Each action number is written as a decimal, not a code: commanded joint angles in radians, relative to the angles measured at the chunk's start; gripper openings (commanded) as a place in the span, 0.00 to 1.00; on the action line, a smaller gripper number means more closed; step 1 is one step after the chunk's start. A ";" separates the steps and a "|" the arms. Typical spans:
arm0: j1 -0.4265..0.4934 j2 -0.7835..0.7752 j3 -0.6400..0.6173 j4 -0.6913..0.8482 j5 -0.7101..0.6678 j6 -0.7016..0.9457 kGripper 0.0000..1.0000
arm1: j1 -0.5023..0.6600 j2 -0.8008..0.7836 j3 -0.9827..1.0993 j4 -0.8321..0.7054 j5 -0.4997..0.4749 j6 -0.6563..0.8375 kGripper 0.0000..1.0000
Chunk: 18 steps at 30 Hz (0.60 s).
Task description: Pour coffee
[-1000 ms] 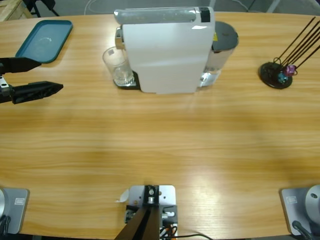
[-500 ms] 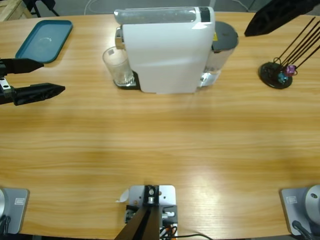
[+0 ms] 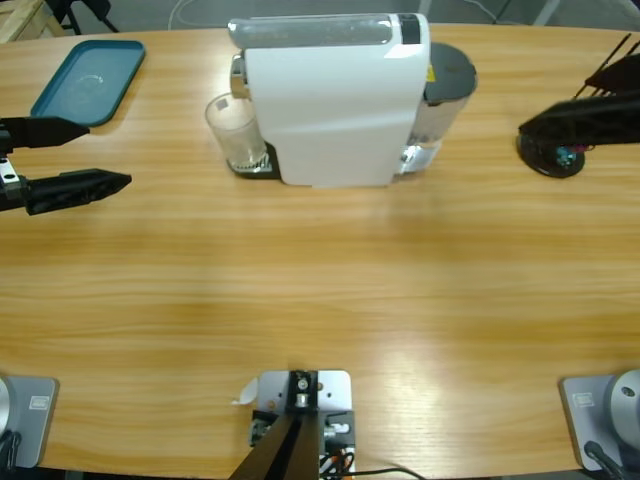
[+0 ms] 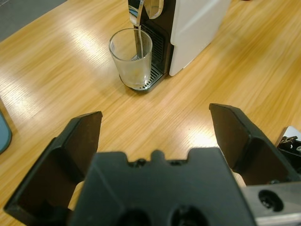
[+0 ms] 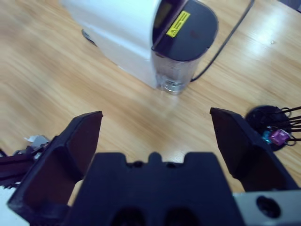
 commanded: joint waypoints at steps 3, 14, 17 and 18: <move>-0.005 -0.042 -0.003 0.008 -0.016 0.017 1.00 | 0.009 -0.103 0.159 -0.131 0.126 -0.010 1.00; -0.005 -0.050 -0.005 0.008 -0.021 0.019 1.00 | -0.002 -0.107 0.173 -0.132 0.119 -0.005 1.00; -0.005 -0.042 -0.012 0.004 -0.020 0.023 1.00 | -0.002 -0.122 0.180 -0.126 0.118 -0.005 1.00; -0.005 -0.036 -0.014 0.002 -0.020 0.024 1.00 | -0.002 -0.126 0.180 -0.126 0.117 -0.005 1.00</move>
